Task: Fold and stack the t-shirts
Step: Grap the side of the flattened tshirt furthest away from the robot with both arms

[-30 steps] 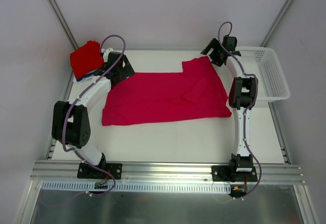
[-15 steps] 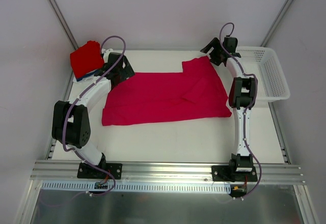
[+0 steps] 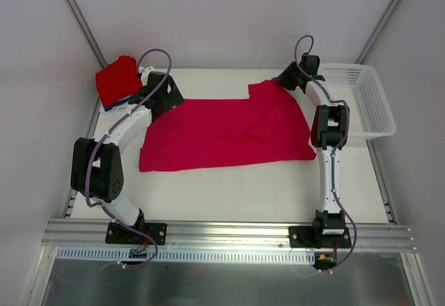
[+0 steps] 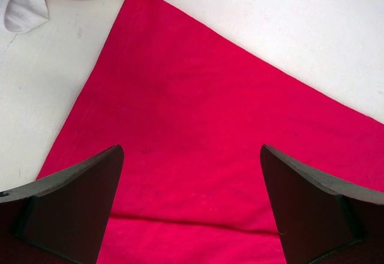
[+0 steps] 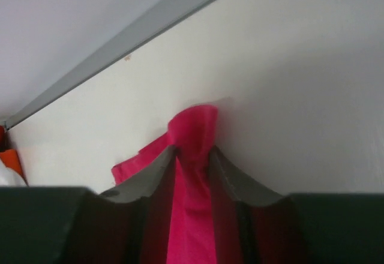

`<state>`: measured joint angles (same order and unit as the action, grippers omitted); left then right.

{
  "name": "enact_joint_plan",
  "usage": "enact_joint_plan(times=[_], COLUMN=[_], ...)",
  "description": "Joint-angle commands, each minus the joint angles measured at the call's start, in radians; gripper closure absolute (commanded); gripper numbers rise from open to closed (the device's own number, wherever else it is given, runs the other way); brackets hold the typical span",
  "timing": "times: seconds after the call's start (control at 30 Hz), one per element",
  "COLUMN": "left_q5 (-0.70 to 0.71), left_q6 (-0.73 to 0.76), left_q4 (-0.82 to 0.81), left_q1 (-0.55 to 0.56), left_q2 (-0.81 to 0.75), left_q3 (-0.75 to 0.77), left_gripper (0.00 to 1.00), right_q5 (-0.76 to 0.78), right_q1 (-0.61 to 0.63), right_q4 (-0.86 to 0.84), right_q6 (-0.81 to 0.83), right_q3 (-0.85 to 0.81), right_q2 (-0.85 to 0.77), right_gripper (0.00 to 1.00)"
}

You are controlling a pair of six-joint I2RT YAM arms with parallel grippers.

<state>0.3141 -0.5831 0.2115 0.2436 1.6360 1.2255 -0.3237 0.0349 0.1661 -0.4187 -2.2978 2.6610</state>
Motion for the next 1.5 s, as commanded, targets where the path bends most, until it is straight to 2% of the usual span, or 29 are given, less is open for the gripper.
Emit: enact_joint_plan(times=[0.0, 0.03, 0.1, 0.13, 0.27, 0.33, 0.37, 0.4, 0.5, 0.53, 0.63, 0.77, 1.03, 1.47], left_q5=[0.010, 0.011, 0.014, 0.028, 0.094, 0.080, 0.051, -0.069, -0.290, -0.306, -0.311, -0.496, -0.705, -0.811], left_q6=[0.003, 0.005, 0.011, 0.014, 0.057, 0.072, 0.066, 0.039, -0.023, -0.018, 0.049, 0.057, 0.026, -0.054], left_q4=[-0.029, -0.029, -0.031, -0.029, -0.035, -0.041, -0.043, -0.058, -0.124, -0.144, -0.161, -0.150, -0.257, -0.304], left_q1=[0.010, 0.010, 0.010, 0.010, -0.019, -0.053, -0.076, -0.142, -0.237, -0.283, -0.325, -0.394, -0.417, -0.417], left_q2=[-0.007, -0.005, -0.005, -0.004, 0.021, 0.060, 0.074, 0.090, 0.146, 0.165, 0.229, 0.332, 0.455, 0.544], left_q3=[-0.004, -0.006, -0.006, -0.004, 0.019, 0.040, 0.055, 0.061, 0.055, 0.052, 0.089, 0.178, 0.221, 0.258], left_gripper=[0.01, 0.01, 0.01, 0.01, 0.01, 0.01, 0.01, 0.01, 0.01, 0.01, 0.01, 0.01, 0.01, 0.01], right_q5=[0.008, 0.011, 0.012, 0.014, 0.015, 0.017, 0.017, 0.015, 0.014, 0.012, 0.014, 0.014, 0.009, 0.008], right_q1=[0.011, 0.011, 0.011, 0.011, 0.010, 0.008, 0.007, 0.005, -0.003, -0.004, -0.012, -0.013, -0.015, -0.016], right_q4=[0.078, 0.079, 0.087, 0.088, 0.108, 0.115, 0.115, 0.118, 0.118, 0.118, 0.116, 0.107, 0.105, 0.099], right_q6=[0.031, 0.034, 0.037, 0.038, 0.060, 0.066, 0.070, 0.073, 0.080, 0.083, 0.093, 0.106, 0.118, 0.106], right_q3=[0.018, 0.021, 0.023, 0.023, 0.024, 0.026, 0.034, 0.037, 0.070, 0.081, 0.126, 0.175, 0.207, 0.233], right_q2=[-0.039, -0.041, -0.046, -0.047, -0.061, -0.078, -0.084, -0.091, -0.134, -0.145, -0.194, -0.248, -0.265, -0.268], right_gripper=[0.71, 0.84, 0.97, 0.99, 0.99, 0.99, 0.99, 0.99, 1.00, 1.00, 0.99, 0.99, 0.99, 1.00])
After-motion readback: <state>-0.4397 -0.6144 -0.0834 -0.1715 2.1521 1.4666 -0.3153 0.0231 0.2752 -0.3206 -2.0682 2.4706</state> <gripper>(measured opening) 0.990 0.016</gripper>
